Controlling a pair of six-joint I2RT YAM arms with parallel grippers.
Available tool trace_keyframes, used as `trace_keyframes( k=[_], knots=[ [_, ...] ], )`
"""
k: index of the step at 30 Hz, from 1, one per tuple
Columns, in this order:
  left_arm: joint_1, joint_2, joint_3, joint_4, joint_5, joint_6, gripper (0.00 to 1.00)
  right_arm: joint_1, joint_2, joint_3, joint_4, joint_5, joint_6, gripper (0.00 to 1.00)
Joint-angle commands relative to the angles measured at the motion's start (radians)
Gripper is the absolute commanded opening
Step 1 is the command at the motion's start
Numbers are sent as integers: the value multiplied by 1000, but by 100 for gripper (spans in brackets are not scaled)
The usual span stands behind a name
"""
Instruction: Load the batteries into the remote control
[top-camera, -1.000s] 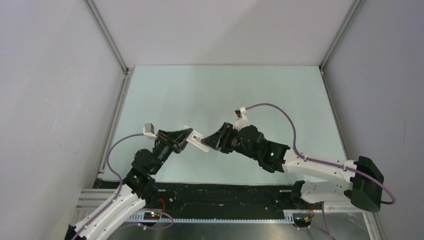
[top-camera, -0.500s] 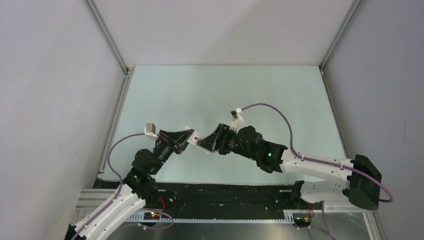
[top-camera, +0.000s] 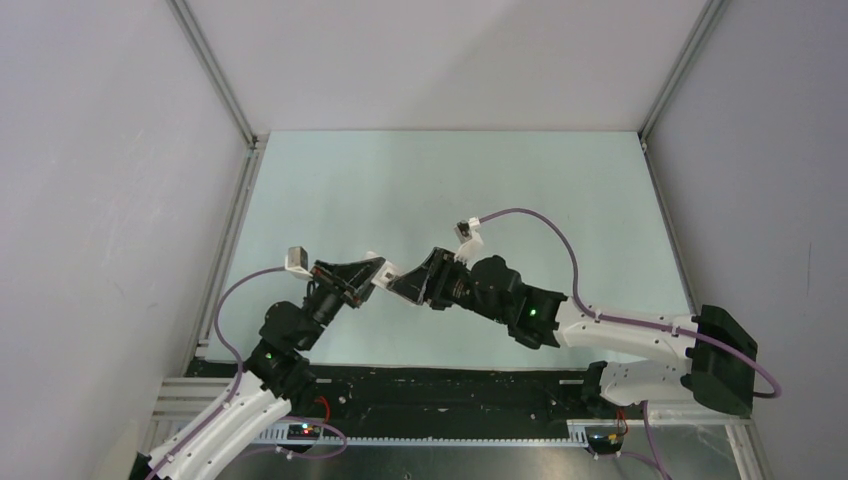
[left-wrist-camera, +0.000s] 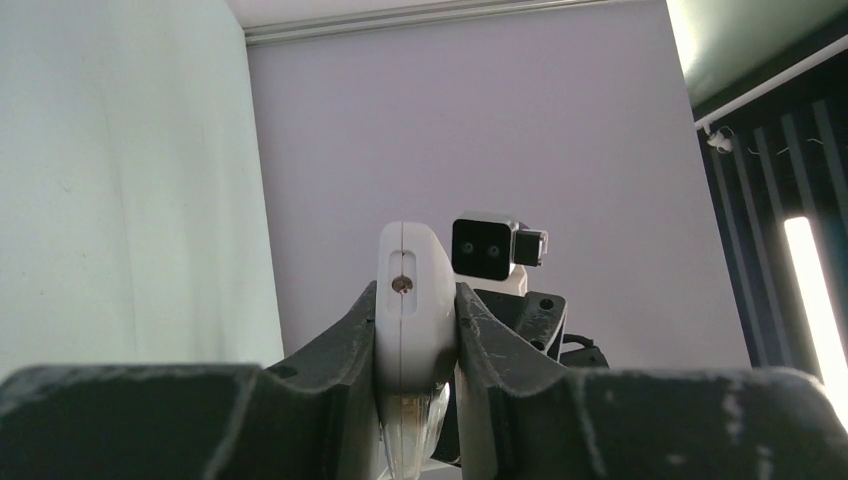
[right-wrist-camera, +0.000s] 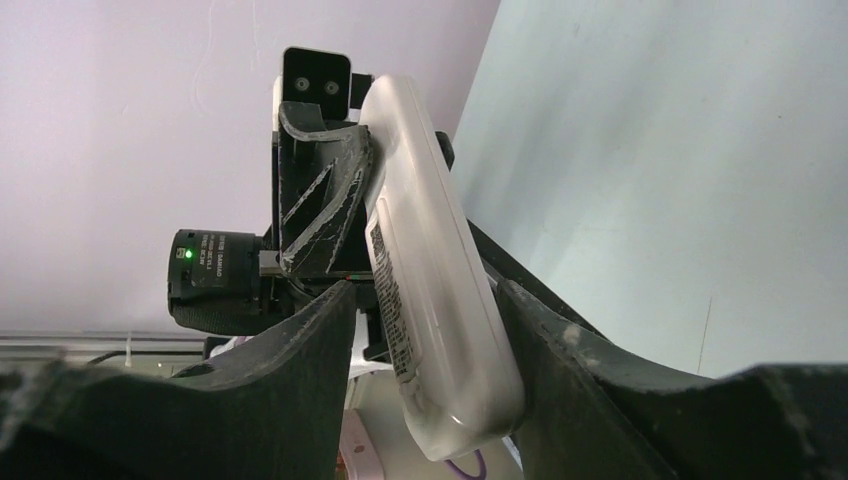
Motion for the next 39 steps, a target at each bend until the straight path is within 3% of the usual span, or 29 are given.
trace_keyframes(
  k=[1,6,13,21,26,28,39],
  knots=[
    [-4,-15,-6,45,-20,-14,10,17,-10,1,67,50,2,60],
    [-4,-20,-9,49,-19,-19,10,19,-17,-15,86,58,4,65],
    [-3,-24,-15,54,-19,-22,10,20,-27,-31,94,71,11,52],
    [-4,-25,-13,55,-22,-24,10,20,-35,-40,96,81,17,49],
    [-4,-27,-13,56,-21,-23,10,20,-47,-45,76,92,18,63],
    [-3,-27,-13,57,-21,-23,10,20,-47,-45,73,93,21,64],
    [-4,-28,-12,57,-19,-25,10,20,-44,-60,92,94,27,42]
  ],
)
